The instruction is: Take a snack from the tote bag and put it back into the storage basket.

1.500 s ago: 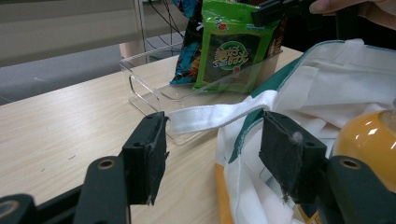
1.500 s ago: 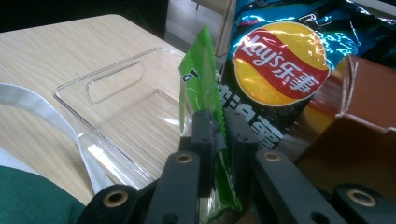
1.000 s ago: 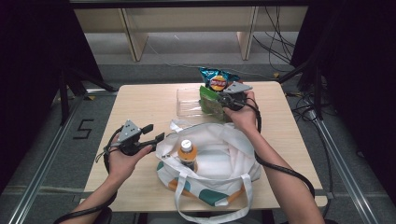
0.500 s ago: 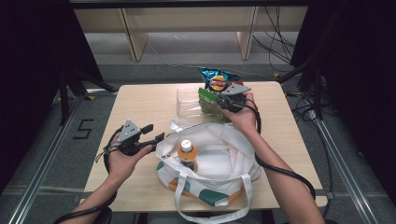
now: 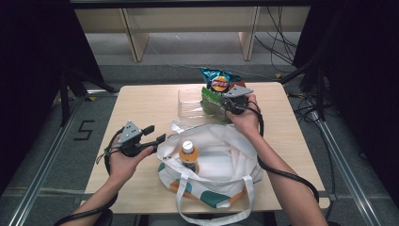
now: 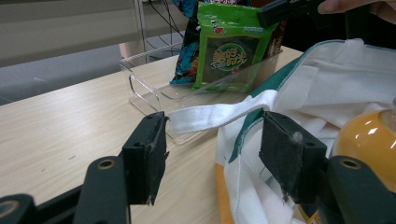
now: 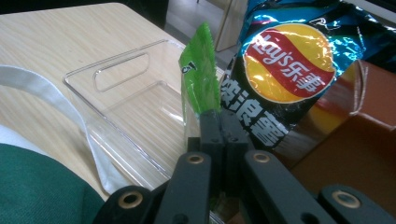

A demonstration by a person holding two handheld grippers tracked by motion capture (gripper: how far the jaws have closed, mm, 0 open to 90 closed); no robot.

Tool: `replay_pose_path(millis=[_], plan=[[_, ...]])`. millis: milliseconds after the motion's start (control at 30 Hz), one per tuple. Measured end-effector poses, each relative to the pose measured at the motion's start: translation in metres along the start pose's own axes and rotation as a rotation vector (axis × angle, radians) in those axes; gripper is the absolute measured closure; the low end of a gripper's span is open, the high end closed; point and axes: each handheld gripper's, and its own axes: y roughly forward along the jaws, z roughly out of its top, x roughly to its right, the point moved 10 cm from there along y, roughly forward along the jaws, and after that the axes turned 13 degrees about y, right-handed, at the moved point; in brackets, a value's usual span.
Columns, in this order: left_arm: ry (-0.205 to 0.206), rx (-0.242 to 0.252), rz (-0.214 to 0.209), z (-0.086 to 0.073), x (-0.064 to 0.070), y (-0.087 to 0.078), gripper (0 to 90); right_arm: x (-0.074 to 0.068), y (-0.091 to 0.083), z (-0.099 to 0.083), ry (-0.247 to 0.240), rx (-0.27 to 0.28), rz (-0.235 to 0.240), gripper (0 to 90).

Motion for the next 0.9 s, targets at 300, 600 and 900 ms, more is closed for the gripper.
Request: replay_pose_path(millis=[300,600,900], plan=[[0.000,-0.001,0.001,0.0000,-0.0001,-0.0002,40.2,0.0066,-0.0024,0.0031,0.008,0.015,-0.017,90.0],[0.000,0.000,0.001,0.0000,-0.0002,-0.0001,40.2,0.0052,-0.0019,-0.0029,0.015,-0.006,-0.010,90.0],[0.006,0.001,0.000,0.0001,0.0000,0.0002,40.2,0.0037,-0.0038,-0.0003,0.007,0.004,0.003,79.8]])
